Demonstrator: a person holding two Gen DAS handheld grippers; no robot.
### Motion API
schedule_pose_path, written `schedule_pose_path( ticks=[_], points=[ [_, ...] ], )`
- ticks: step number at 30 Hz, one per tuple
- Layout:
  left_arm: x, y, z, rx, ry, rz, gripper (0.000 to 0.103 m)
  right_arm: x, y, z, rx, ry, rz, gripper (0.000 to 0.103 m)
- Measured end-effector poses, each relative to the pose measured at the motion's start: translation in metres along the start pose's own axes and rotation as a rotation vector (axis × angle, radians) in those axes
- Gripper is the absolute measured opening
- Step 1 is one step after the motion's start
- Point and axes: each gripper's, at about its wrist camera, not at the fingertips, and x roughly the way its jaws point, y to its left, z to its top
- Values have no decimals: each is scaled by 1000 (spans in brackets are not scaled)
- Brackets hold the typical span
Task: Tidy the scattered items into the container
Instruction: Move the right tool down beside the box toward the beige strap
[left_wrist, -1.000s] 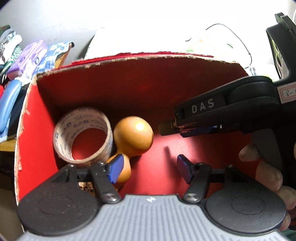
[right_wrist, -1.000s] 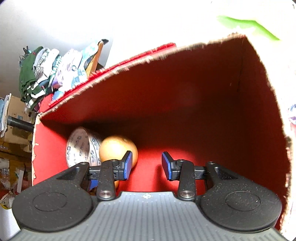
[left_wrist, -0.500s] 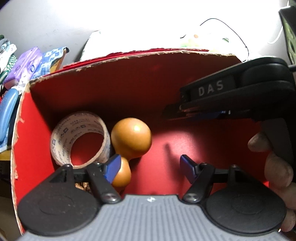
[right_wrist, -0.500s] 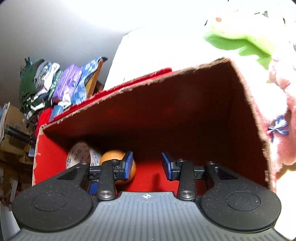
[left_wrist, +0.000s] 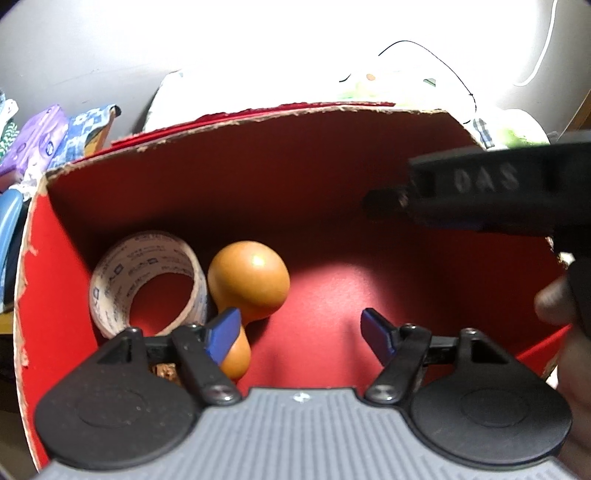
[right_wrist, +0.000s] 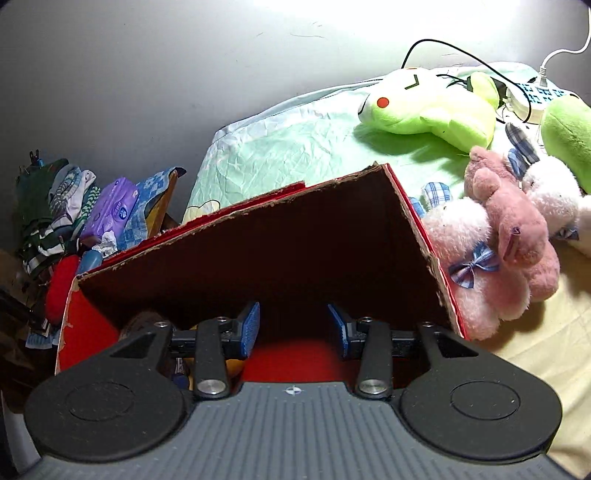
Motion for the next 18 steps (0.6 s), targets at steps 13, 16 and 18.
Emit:
schedule_pose_path(
  ticks=[13, 16, 18],
  points=[
    [-5, -3, -3, 33, -33, -14, 76, -49, 2, -31, 20, -140, -15, 54],
    [-5, -3, -2, 42, -40, -1, 79, -49, 3, -37, 13, -147, -23, 54],
    [-5, -3, -1, 42, -41, 6, 81, -48, 4, -39, 3, -158, -32, 53]
  ],
)
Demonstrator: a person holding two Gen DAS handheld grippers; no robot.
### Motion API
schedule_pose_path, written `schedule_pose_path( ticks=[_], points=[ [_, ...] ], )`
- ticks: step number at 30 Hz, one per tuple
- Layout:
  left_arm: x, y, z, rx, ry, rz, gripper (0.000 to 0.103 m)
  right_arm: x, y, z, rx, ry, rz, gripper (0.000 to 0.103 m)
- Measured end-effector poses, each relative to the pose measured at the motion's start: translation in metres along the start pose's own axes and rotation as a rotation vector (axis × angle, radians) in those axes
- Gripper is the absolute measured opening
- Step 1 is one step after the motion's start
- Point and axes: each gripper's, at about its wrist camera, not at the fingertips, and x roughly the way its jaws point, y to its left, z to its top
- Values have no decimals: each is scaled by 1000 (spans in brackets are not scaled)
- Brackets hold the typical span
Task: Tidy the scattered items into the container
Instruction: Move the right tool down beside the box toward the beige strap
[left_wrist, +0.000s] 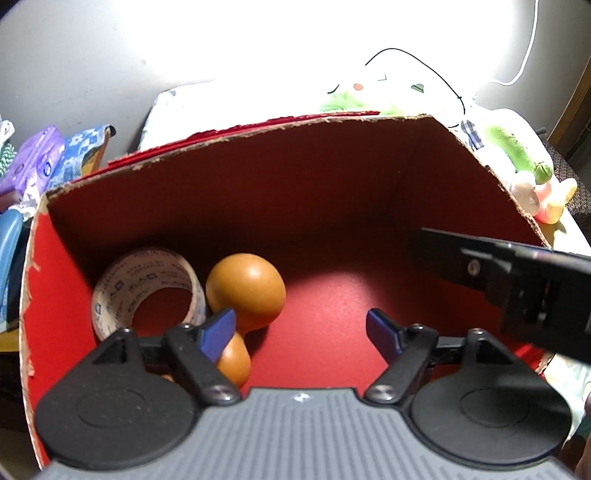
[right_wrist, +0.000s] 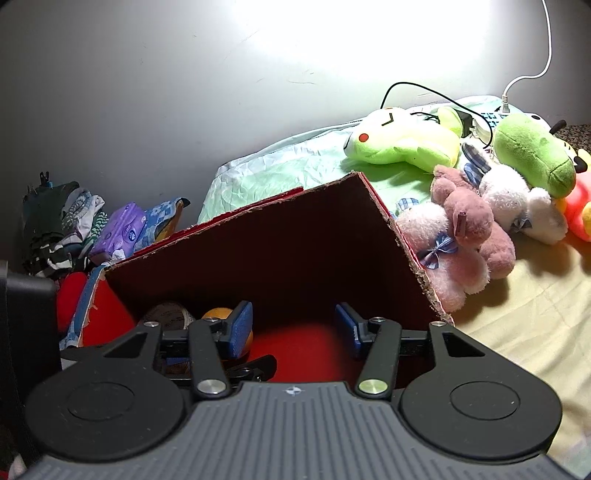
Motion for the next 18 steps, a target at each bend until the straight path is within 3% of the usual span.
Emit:
schedule_pose_path(
  ticks=[5, 10, 18],
  points=[
    [0, 0, 0, -10, -7, 20, 81, 3, 1, -4, -39, 25, 19, 45],
    [-3, -3, -1, 2, -31, 45, 81, -5, -5, 2, -55, 42, 80, 45],
    [-28, -5, -4, -61, -162, 86, 81, -37, -26, 22, -69, -50, 181, 45]
  ],
)
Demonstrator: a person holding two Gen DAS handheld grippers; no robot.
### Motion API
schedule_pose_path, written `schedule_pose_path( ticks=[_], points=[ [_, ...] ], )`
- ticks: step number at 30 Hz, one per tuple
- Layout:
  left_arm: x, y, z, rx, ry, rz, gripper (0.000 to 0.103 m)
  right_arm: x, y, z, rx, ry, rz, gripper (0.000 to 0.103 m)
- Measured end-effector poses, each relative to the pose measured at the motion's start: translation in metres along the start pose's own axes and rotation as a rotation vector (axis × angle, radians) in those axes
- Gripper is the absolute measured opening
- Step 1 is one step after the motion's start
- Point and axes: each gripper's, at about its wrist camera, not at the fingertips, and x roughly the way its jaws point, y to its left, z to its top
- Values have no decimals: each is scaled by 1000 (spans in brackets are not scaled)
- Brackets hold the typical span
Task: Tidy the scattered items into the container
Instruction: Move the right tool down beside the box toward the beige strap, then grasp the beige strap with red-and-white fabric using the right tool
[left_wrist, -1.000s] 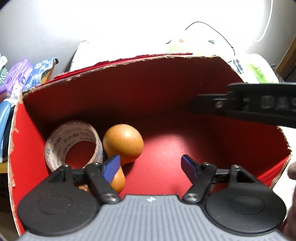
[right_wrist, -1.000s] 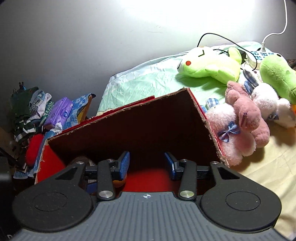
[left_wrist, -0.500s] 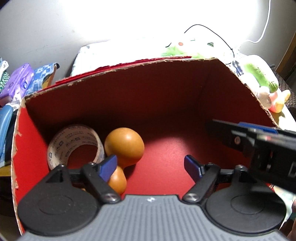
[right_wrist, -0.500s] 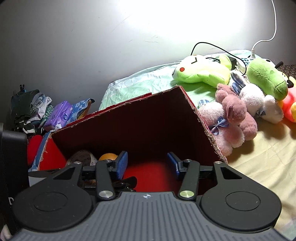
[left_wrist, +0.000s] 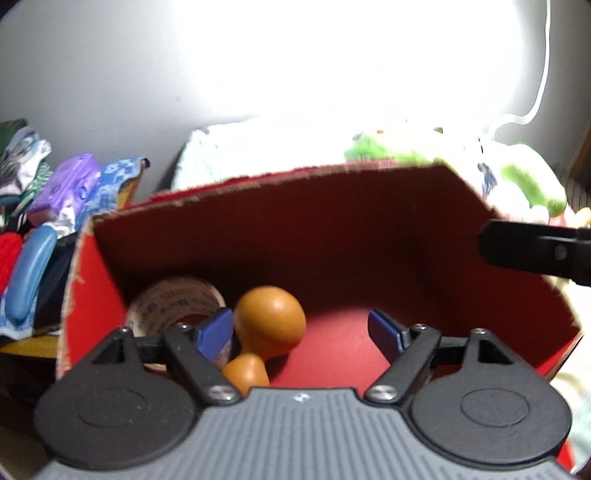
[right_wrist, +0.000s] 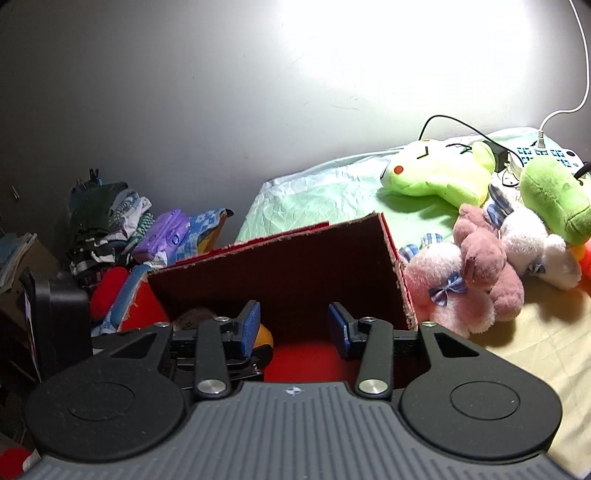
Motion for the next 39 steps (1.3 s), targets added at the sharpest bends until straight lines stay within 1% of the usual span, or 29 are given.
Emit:
schedule_pose_path(
  ticks=[2, 4, 6, 7, 8, 12, 14, 16, 17, 19, 21, 25, 27, 30, 31, 33, 34, 35, 36, 37, 38, 39],
  points=[
    [-11, -3, 3, -14, -24, 13, 81, -6, -10, 5, 19, -6, 15, 45],
    [-23, -10, 3, 0, -46, 43, 82, -12, -20, 9, 27, -5, 33, 45],
    [-36, -14, 2, 0, -63, 51, 89, -21, -26, 12, 13, 1, 62, 45],
    [-44, -16, 1, -10, -67, 45, 97, -25, -28, 13, 5, 1, 77, 44],
    [-51, -17, 0, -26, -73, 32, 99, -31, -31, 14, -5, -1, 91, 44],
    [-82, -18, -13, -94, -82, -36, 99, -49, -45, 19, -44, 5, 159, 44],
    [-95, -18, -22, -119, -80, -72, 98, -56, -54, 18, -41, 11, 192, 44],
    [-105, -20, -33, -131, -79, -102, 98, -59, -65, 17, -29, 36, 228, 44],
    [-109, -23, -39, -129, -75, -104, 98, -59, -69, 16, -22, 56, 247, 44],
    [-112, -30, -52, -108, -52, -97, 98, -58, -76, 9, -21, 98, 272, 42],
    [-110, -38, -68, -86, -9, -103, 98, -55, -81, 1, -23, 144, 293, 39],
    [-94, -53, -93, -79, 88, -134, 98, -47, -87, -18, -34, 266, 362, 36],
    [-82, -58, -100, -87, 139, -174, 97, -38, -84, -28, -58, 339, 389, 36],
    [-68, -68, -106, -89, 191, -246, 97, -28, -77, -39, -104, 394, 380, 36],
    [-63, -72, -107, -83, 208, -254, 97, -25, -76, -41, -114, 404, 370, 36],
    [-52, -77, -110, -73, 245, -245, 96, -18, -76, -44, -125, 429, 362, 36],
    [-45, -77, -112, -75, 264, -241, 91, -16, -77, -45, -128, 441, 357, 36],
    [-39, -77, -114, -83, 287, -241, 78, -14, -77, -46, -130, 447, 349, 36],
    [-32, -76, -115, -94, 311, -244, 71, -15, -80, -48, -129, 450, 342, 36],
    [-26, -74, -116, -105, 332, -245, 62, -15, -83, -48, -123, 452, 335, 36],
    [-21, -73, -118, -116, 352, -244, 56, -14, -85, -48, -114, 454, 329, 36],
    [-17, -71, -120, -127, 367, -244, 57, -13, -88, -48, -105, 458, 325, 36]
  ],
)
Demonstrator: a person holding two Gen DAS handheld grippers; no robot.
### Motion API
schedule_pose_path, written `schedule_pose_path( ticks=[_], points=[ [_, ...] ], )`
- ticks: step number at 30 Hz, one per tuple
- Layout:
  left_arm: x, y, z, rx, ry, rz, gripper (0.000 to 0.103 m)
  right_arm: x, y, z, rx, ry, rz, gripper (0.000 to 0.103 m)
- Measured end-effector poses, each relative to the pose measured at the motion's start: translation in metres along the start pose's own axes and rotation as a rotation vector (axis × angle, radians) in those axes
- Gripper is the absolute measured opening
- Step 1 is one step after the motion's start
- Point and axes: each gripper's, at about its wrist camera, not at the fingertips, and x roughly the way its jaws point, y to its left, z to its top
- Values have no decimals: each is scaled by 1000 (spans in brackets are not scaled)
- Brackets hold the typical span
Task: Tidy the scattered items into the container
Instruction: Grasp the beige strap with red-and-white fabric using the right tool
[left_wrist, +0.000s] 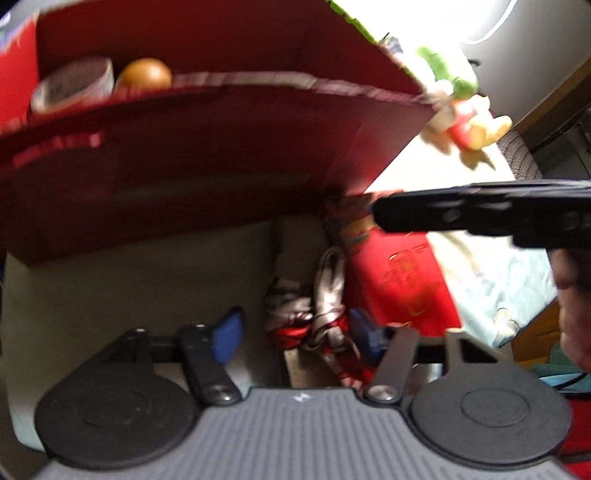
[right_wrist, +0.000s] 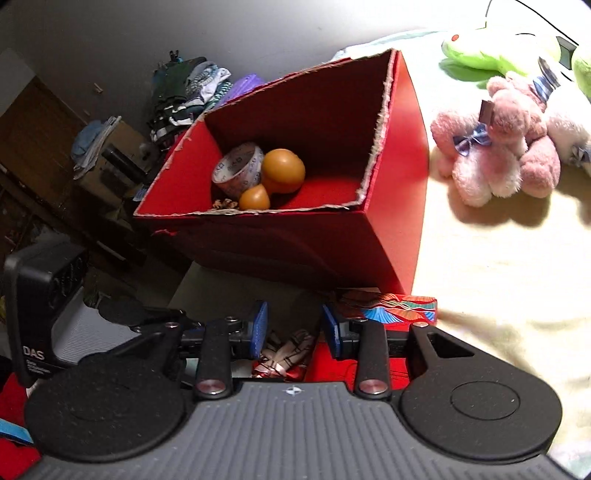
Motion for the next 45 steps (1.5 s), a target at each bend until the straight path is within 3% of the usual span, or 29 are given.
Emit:
schedule_pose_path(
  ticks=[3, 8, 11, 18, 23, 27, 33, 37, 39, 41, 45],
  points=[
    [3, 4, 1, -24, 6, -16, 58, 1, -4, 0, 11, 8, 2, 36],
    [12, -9, 5, 43, 7, 20, 63, 8, 1, 1, -4, 29, 23, 36],
    [18, -9, 4, 51, 26, 3, 53, 13, 5, 1, -15, 49, 39, 36],
    [0, 6, -1, 8, -3, 19, 53, 26, 16, 2, -66, 103, 55, 36],
    [-21, 13, -6, 7, -50, 71, 53, 42, 25, 3, -105, 164, 41, 37],
    [-30, 26, -9, -44, -70, 85, 57, 56, 32, 3, -127, 220, 30, 37],
    [-28, 27, -14, -64, -72, 75, 59, 78, 32, 7, -60, 288, 67, 37],
    [-19, 22, -14, -50, -54, 67, 60, 88, 31, 7, -26, 319, 27, 37],
    [-19, 22, -14, -49, -54, 68, 60, 89, 34, 7, -42, 310, 21, 36],
    [-18, 20, -13, -51, -56, 72, 58, 89, 37, 6, -72, 303, 12, 24],
    [-17, 14, -12, -23, -45, 70, 49, 83, 36, 5, -92, 295, 45, 16]
  ],
)
